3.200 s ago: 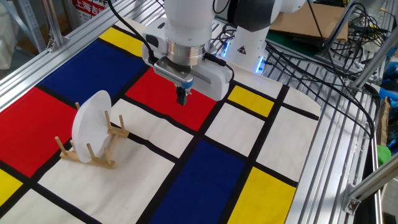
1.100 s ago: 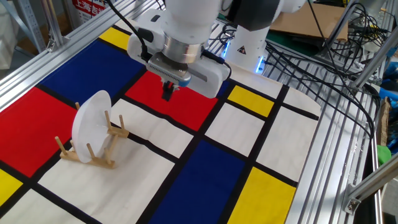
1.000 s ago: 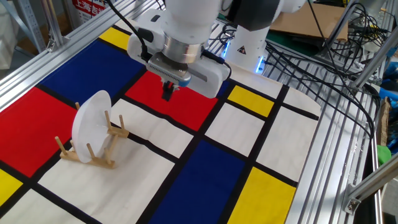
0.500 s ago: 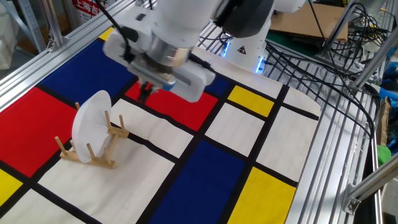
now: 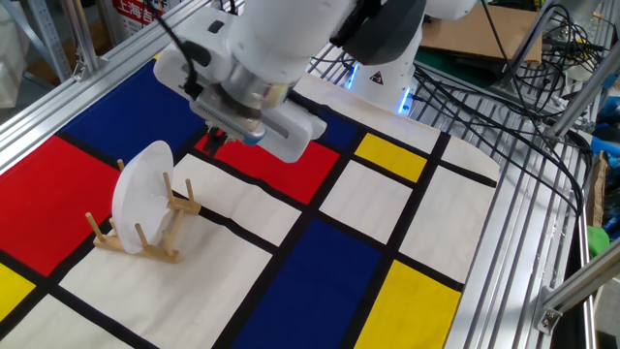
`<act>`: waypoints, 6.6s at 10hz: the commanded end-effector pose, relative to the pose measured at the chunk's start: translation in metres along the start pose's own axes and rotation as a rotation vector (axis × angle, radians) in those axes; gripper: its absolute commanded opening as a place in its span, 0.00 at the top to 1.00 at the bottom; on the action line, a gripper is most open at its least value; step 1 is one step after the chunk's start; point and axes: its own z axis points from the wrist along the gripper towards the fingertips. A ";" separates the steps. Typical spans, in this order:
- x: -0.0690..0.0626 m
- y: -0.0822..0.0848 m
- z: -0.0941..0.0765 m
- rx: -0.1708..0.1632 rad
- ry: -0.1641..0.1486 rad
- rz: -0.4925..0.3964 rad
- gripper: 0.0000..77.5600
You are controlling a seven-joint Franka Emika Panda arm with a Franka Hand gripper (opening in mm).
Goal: Take the dish off the dish rack
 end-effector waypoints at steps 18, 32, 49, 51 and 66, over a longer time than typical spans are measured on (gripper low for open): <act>0.001 -0.001 0.000 0.050 0.112 0.171 1.00; 0.005 -0.053 0.065 0.108 -0.023 0.019 1.00; 0.006 -0.066 0.095 0.121 -0.104 -0.046 0.00; 0.006 -0.066 0.095 0.121 -0.104 -0.046 0.00; 0.006 -0.069 0.125 0.122 -0.135 -0.067 0.00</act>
